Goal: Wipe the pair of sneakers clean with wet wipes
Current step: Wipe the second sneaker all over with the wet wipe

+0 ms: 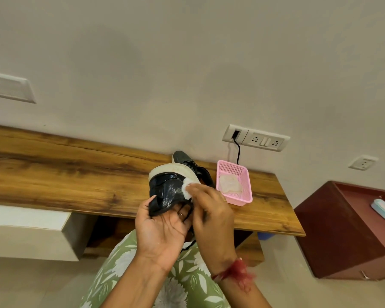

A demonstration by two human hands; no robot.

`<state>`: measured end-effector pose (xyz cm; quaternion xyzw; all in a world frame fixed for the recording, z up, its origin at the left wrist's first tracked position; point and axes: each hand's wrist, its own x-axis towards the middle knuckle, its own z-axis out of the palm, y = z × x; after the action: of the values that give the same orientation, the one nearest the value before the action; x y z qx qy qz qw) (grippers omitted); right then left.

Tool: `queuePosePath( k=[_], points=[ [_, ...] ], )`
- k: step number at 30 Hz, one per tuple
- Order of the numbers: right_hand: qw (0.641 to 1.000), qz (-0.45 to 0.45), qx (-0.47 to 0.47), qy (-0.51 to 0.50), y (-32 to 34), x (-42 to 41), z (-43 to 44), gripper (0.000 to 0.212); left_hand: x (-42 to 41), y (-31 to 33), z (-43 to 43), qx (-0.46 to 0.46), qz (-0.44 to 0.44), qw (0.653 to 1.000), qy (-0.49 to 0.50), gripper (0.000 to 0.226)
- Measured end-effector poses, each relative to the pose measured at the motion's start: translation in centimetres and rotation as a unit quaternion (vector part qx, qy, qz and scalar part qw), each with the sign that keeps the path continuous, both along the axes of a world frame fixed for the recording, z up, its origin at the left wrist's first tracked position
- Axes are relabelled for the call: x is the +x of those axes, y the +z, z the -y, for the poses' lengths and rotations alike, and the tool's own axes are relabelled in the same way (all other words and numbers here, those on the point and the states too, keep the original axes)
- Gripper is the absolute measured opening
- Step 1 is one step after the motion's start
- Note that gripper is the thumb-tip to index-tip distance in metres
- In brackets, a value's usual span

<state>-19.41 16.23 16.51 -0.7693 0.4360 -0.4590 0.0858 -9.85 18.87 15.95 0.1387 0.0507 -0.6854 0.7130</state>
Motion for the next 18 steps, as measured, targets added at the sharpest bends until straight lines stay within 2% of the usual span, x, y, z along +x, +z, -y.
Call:
queuePosePath(
  k=[2,7,11,15,18],
  points=[
    [0.998,-0.045,-0.02,0.048,0.2,0.1,-0.5,0.033,0.1,-0.1,0.1,-0.014,-0.014,1.0,0.006,0.047],
    [0.999,-0.031,0.007,-0.003,0.1,-0.5,1.2,0.032,-0.1,0.0,0.1,0.022,0.021,1.0,0.002,0.049],
    [0.989,-0.106,-0.071,0.079,0.2,-0.4,0.0,0.028,0.2,-0.1,0.1,-0.002,0.009,1.0,0.009,0.042],
    [0.999,-0.026,-0.014,0.016,-0.2,-1.3,1.1,0.032,-0.2,-0.2,0.1,0.028,0.029,0.999,-0.003,0.047],
    [0.99,-0.096,-0.06,0.081,0.3,-0.5,-0.4,0.029,0.1,-0.4,0.1,0.009,-0.007,1.0,0.006,0.051]
  ],
)
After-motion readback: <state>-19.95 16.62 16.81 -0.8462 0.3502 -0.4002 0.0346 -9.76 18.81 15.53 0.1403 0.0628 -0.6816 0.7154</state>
